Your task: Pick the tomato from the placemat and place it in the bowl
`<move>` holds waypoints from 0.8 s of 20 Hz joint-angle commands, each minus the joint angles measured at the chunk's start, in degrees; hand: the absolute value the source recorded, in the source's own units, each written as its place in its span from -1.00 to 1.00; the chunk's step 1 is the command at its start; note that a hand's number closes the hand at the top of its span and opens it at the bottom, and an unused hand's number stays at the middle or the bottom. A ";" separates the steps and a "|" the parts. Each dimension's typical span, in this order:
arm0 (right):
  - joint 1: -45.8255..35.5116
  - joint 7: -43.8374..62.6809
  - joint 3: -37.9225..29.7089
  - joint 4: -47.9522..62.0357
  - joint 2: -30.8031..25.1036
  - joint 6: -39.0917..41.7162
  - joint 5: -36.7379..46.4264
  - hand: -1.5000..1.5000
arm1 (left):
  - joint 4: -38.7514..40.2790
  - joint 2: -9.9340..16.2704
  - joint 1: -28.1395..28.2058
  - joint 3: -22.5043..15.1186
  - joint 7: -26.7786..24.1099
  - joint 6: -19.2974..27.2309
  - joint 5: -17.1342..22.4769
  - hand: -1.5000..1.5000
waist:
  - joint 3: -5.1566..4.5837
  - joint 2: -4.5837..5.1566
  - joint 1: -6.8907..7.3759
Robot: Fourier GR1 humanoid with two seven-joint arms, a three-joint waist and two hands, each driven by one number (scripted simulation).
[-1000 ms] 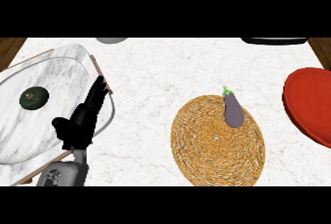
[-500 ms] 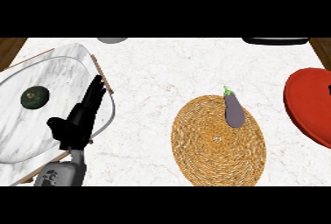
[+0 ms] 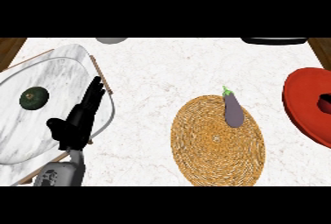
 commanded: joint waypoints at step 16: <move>11.52 7.73 -14.92 -18.97 -1.44 11.69 -25.14 -1.00 | -2.45 0.22 1.23 0.62 0.95 -1.14 0.38 0.00 | -0.08 -0.22 -0.51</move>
